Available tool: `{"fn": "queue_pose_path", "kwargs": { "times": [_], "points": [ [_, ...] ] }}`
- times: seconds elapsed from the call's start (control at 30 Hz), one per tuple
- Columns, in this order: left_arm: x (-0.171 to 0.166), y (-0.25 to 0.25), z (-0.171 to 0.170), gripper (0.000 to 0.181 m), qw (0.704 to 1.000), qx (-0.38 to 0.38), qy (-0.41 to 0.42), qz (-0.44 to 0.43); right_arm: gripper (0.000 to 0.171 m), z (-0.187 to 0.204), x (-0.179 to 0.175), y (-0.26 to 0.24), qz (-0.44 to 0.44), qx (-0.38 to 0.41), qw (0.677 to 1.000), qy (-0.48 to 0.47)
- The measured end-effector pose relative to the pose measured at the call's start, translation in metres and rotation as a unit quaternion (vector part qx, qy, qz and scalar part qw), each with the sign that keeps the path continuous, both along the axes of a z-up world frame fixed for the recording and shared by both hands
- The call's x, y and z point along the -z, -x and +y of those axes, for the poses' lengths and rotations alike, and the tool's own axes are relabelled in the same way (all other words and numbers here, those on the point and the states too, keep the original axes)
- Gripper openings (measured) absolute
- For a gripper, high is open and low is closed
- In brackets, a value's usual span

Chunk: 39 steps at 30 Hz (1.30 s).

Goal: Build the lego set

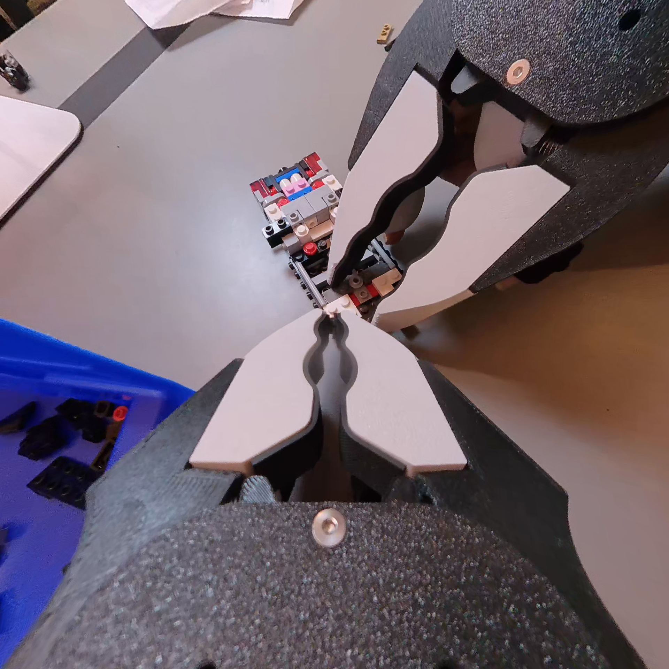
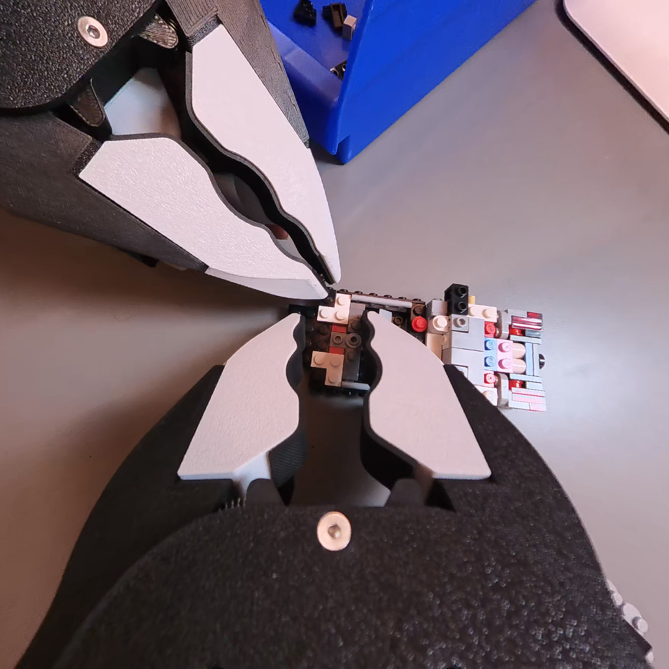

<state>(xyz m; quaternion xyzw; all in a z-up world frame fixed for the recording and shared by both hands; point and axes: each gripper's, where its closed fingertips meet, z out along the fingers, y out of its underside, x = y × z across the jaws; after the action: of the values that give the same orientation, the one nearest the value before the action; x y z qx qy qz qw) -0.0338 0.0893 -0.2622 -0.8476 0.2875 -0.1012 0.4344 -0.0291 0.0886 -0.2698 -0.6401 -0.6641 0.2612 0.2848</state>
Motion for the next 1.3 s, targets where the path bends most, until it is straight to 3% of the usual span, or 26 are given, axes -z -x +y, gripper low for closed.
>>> {"fn": "queue_pose_path", "kwargs": {
  "times": [0.4, 0.57, 0.7, 0.87, 1.0, 1.2, 1.3],
  "points": [
    [0.002, 0.002, 0.0, 0.004, 1.0, -0.002, 0.001, -0.002, 0.033, -0.002, -0.001, -0.001, 0.006, -0.013, 1.0, -0.015],
    [0.003, 0.003, 0.001, 0.01, 1.0, -0.005, 0.001, 0.0, 0.036, -0.001, -0.021, -0.006, 0.042, -0.025, 0.999, 0.001],
    [0.003, 0.005, 0.001, 0.014, 1.0, -0.005, -0.002, 0.005, 0.037, 0.024, -0.039, -0.023, 0.063, -0.007, 0.997, -0.031],
    [0.004, 0.007, 0.001, 0.013, 1.0, -0.006, -0.002, 0.008, 0.037, 0.084, -0.07, -0.061, 0.121, 0.1, 0.987, -0.014],
    [0.004, 0.008, 0.002, 0.011, 1.0, -0.005, -0.006, 0.014, 0.035, 0.108, -0.078, -0.082, 0.156, 0.151, 0.976, 0.019],
    [-0.019, 0.013, 0.006, 0.009, 0.999, -0.02, -0.049, -0.011, 0.036, 0.124, -0.07, -0.105, 0.097, 0.178, 0.979, -0.028],
    [-0.015, 0.009, -0.004, 0.01, 1.0, 0.011, -0.012, -0.017, 0.036, 0.127, -0.063, -0.123, 0.059, 0.178, 0.982, -0.018]
  ]
}}
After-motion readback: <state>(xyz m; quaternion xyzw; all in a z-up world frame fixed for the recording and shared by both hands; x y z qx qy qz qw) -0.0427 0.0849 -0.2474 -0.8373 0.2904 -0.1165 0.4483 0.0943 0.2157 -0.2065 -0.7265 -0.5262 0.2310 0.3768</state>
